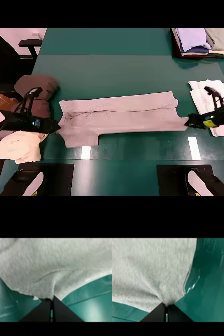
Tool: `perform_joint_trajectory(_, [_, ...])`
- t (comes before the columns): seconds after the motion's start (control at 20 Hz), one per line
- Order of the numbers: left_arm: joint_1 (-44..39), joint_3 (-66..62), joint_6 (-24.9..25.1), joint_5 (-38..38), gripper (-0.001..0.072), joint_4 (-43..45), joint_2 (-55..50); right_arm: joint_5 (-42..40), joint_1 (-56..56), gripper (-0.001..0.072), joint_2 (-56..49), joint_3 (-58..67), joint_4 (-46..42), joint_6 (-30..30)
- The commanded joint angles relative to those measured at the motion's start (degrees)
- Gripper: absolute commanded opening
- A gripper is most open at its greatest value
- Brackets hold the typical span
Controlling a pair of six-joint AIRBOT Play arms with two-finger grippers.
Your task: Fold the shirts.
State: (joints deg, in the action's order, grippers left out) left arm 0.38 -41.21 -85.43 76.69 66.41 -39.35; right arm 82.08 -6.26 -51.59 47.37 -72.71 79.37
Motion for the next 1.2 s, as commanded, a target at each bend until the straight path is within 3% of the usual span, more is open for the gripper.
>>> perform_joint_trajectory(0.0, [0.02,-2.75,0.92,-7.69,0.0021,0.17,-5.6,-2.95,3.43,0.0014,-5.42,7.72,-0.46,0.52])
perform_joint_trajectory(0.25, [0.02,-11.82,6.49,-17.68,0.0024,0.04,-22.4,-5.57,7.96,0.0015,-24.65,21.97,-0.31,1.64])
perform_joint_trajectory(0.45, [0.02,-16.0,6.05,-23.45,0.0027,0.02,-30.91,-5.62,7.43,0.0015,-35.04,29.94,5.46,1.66])
perform_joint_trajectory(0.5, [0.02,-16.24,5.49,-23.85,0.0193,0.0,-31.67,-5.6,6.78,0.0027,-36.76,31.43,7.74,1.6])
perform_joint_trajectory(0.55, [0.02,-16.28,4.26,-24.33,0.0452,0.11,-31.82,-5.6,6.01,0.0177,-37.92,32.52,10.08,1.49])
perform_joint_trajectory(0.6, [0.02,-16.39,3.26,-24.59,0.0529,0.07,-31.76,-5.51,5.05,0.034,-38.56,33.4,12.13,0.96])
perform_joint_trajectory(0.65, [0.02,-16.92,2.86,-23.93,0.053,0.0,-31.76,-5.16,3.76,0.0386,-38.71,33.83,14.08,-0.46])
perform_joint_trajectory(0.8, [0.02,-18.56,2.91,-19.32,0.0524,-0.98,-31.76,-3.45,-1.22,0.0389,-36.72,31.43,15.15,-4.31])
perform_joint_trajectory(0.85, [0.0,-18.56,2.95,-18.16,0.0342,-2.05,-31.76,-3.5,-3.37,0.0414,-35.67,29.29,15.12,-5.27])
perform_joint_trajectory(0.9, [0.0,-18.56,2.97,-17.68,0.0133,-3.39,-31.76,-3.61,-5.75,0.0544,-35.04,27.1,15.21,-6.05])
perform_joint_trajectory(0.95, [0.0,-18.56,3.61,-17.81,0.0022,-5.6,-31.78,-3.58,-8.13,0.0576,-34.97,25.14,15.5,-6.62])
perform_joint_trajectory(1.15, [-4.04,-18.53,4.85,-20.59,0.0024,-11.37,-31.78,-3.45,-15.21,0.0575,-38.23,19.39,21.84,-9.84])
